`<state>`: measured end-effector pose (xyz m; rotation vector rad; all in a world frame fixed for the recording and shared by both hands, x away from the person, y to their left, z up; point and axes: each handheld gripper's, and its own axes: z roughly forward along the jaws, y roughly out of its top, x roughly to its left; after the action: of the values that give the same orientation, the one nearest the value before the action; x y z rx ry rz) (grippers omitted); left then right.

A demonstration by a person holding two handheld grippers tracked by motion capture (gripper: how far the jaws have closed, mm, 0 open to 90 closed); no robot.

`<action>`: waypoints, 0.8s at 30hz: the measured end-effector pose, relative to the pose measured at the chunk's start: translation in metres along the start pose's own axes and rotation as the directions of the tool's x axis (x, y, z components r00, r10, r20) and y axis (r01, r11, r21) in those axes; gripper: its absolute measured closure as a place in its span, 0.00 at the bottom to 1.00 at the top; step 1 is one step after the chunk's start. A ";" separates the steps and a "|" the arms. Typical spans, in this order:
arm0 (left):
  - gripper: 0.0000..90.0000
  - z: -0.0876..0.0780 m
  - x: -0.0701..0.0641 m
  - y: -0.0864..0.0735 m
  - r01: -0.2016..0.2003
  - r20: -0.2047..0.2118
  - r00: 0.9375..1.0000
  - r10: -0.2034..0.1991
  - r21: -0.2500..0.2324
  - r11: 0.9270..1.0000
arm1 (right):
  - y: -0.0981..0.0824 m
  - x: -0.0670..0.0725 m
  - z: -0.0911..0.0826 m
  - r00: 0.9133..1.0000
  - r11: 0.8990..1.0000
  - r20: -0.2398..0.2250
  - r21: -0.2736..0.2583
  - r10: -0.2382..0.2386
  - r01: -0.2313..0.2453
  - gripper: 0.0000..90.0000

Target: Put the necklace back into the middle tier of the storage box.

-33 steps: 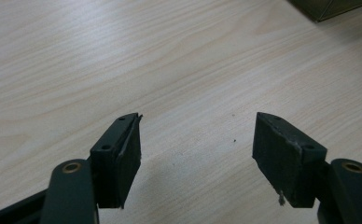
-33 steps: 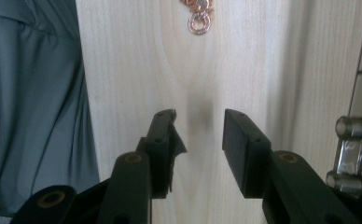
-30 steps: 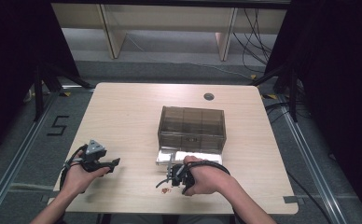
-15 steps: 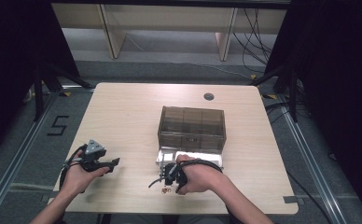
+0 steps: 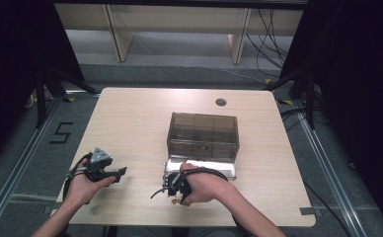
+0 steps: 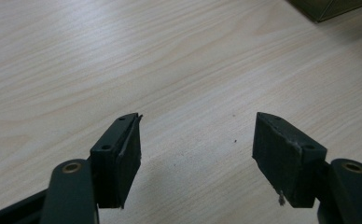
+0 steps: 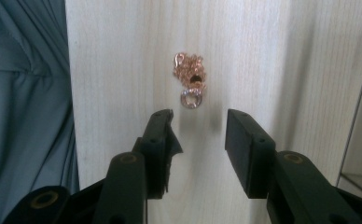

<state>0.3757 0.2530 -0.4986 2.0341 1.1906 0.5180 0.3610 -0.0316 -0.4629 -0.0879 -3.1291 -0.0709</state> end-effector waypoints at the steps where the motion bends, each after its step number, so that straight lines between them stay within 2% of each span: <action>1: 0.36 0.000 0.000 0.000 0.002 0.000 1.000 -0.002 -0.001 1.000 | 0.001 -0.003 0.002 0.999 0.999 0.008 -0.014 -0.047 0.047 0.68; 2: 0.36 0.000 0.000 0.000 0.001 0.000 1.000 -0.001 -0.001 1.000 | 0.002 -0.001 0.002 1.000 1.000 0.003 -0.005 -0.009 0.009 0.68; 3: 0.36 0.000 0.000 0.000 0.001 0.000 1.000 -0.001 -0.001 1.000 | 0.003 -0.003 0.005 0.999 0.999 0.004 -0.016 -0.045 0.045 0.67; 4: 0.36 0.000 0.000 0.000 0.001 0.000 1.000 -0.001 -0.001 1.000 | 0.003 -0.003 0.005 0.999 0.999 0.004 -0.016 -0.045 0.045 0.67; 5: 0.36 0.000 0.000 0.000 -0.001 0.000 1.000 0.001 0.000 1.000 | 0.005 0.000 0.003 1.000 1.000 0.004 0.005 -0.005 0.005 0.67; 6: 0.36 0.000 0.000 0.000 0.000 0.000 1.000 0.000 0.000 1.000 | 0.007 -0.002 0.003 0.999 0.999 0.011 -0.001 -0.042 0.042 0.67; 7: 0.36 -0.001 0.001 0.000 -0.013 0.000 1.000 0.013 0.010 1.000 | 0.007 -0.002 0.006 0.999 0.999 -0.003 -0.019 -0.044 0.044 0.67; 8: 0.36 -0.002 0.002 0.001 -0.034 0.001 0.999 0.034 0.028 0.999 | 0.009 -0.002 0.004 0.999 0.999 0.003 -0.001 -0.039 0.039 0.67; 9: 0.36 -0.002 0.002 0.001 -0.032 0.001 0.999 0.032 0.027 0.999 | 0.009 -0.001 0.006 1.000 0.999 -0.007 -0.015 -0.029 0.029 0.67; 10: 0.36 -0.002 0.002 0.001 -0.032 0.001 0.999 0.032 0.028 0.999 | 0.011 -0.003 0.008 0.998 0.998 -0.013 -0.034 -0.062 0.061 0.67; 11: 0.36 -0.001 0.001 0.000 -0.015 0.000 1.000 0.015 0.012 1.000 | 0.011 -0.003 0.009 0.998 0.997 -0.013 -0.042 -0.067 0.067 0.67; 12: 0.36 0.000 0.000 0.000 0.000 0.000 1.000 0.000 -0.001 1.000 | 0.012 -0.002 0.008 0.999 0.998 -0.018 -0.033 -0.050 0.050 0.67; 13: 0.36 0.000 0.000 0.000 0.004 0.001 1.000 -0.004 -0.005 1.000 | 0.013 -0.003 0.009 0.997 0.996 -0.010 -0.035 -0.079 0.078 0.67; 14: 0.36 0.000 0.000 0.000 0.006 0.000 1.000 -0.006 -0.005 1.000 | 0.014 -0.002 0.011 0.998 0.997 -0.018 -0.041 -0.066 0.065 0.67; 18: 0.36 0.000 0.000 0.000 0.012 -0.001 1.000 -0.012 -0.001 1.000 | 0.017 -0.003 0.012 0.996 0.996 -0.013 -0.032 -0.086 0.085 0.68; 20: 0.36 0.000 0.000 0.000 0.008 0.002 1.000 -0.008 0.000 1.000 | 0.019 -0.001 0.012 0.997 0.997 -0.021 -0.022 -0.070 0.069 0.68; 22: 0.36 -0.001 0.001 0.000 -0.006 0.002 1.000 0.006 0.013 1.000 | 0.019 -0.001 0.013 0.997 0.997 -0.019 -0.022 -0.077 0.076 0.69; 23: 0.36 0.000 0.000 0.000 0.011 0.006 1.000 -0.011 -0.004 1.000 | 0.020 -0.003 0.015 0.994 0.994 -0.018 -0.031 -0.107 0.106 0.70; 24: 0.36 0.000 0.000 0.000 0.011 0.006 1.000 -0.011 -0.004 1.000 | 0.020 -0.003 0.015 0.994 0.994 -0.018 -0.031 -0.107 0.106 0.70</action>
<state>0.3757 0.2526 -0.4984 2.0229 1.1962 0.5086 0.3650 -0.0107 -0.4766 0.0794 -3.1111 -0.1180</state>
